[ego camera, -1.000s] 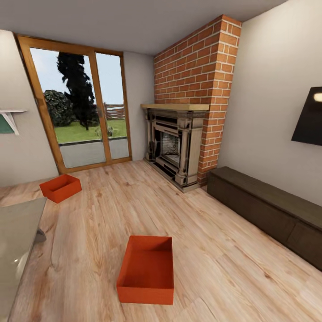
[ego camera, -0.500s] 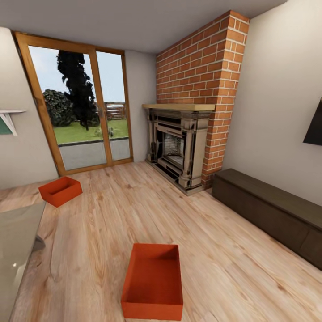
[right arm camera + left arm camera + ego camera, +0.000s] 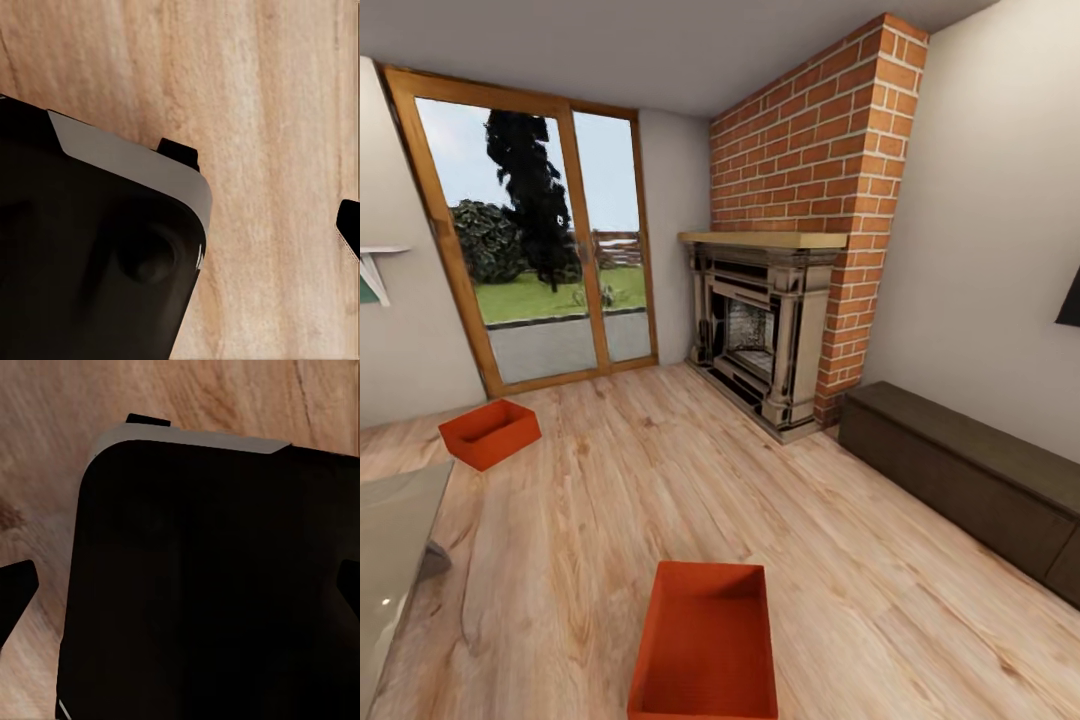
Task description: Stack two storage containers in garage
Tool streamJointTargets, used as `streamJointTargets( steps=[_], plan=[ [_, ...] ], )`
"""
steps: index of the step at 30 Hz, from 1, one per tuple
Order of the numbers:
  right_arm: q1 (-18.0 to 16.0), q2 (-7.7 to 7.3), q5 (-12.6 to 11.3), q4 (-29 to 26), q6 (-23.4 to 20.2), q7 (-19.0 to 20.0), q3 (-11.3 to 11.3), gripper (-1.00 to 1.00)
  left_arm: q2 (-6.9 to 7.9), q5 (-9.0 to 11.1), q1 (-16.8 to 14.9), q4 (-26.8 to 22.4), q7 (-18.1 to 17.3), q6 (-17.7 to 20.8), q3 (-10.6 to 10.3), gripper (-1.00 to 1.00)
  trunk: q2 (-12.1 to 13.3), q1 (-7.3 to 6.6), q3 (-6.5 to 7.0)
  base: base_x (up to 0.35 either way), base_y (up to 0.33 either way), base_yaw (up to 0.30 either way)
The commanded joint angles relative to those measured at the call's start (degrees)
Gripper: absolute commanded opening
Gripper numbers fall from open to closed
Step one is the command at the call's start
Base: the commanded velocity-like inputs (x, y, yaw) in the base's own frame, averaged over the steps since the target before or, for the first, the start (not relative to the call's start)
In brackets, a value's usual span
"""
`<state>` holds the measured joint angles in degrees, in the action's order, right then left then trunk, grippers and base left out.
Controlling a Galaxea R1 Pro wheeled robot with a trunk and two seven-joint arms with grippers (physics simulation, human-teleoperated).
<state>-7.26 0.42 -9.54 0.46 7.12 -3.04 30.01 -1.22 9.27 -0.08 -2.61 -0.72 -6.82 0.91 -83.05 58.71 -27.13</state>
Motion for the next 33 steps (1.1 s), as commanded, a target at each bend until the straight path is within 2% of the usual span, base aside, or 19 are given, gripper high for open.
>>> streamJointTargets(
  steps=[1, 20, 33],
  plan=[
    [0.0, 0.02, -0.6, 0.1, 0.2, -0.1, 0.5, 1.00, -0.01, 0.4, 0.0, 0.0, -0.1, -0.1, 0.1, 1.00, 0.0, 0.02, -0.05, 0.202, 0.000, 0.000],
    [0.0, 0.02, -0.6, 0.1, 0.2, -0.1, 0.5, 1.00, 0.04, 0.4, 0.0, 0.0, -0.1, -0.1, 0.1, 1.00, 0.0, 0.02, -0.05, 0.200, 0.000, 0.000],
    [0.0, 0.02, -0.6, 0.1, 0.2, -0.1, 0.5, 1.00, 0.08, 0.4, 0.0, 0.0, -0.1, -0.1, 0.1, 1.00, 0.0, 0.02, -0.05, 0.053, 0.000, 0.000]
  ],
)
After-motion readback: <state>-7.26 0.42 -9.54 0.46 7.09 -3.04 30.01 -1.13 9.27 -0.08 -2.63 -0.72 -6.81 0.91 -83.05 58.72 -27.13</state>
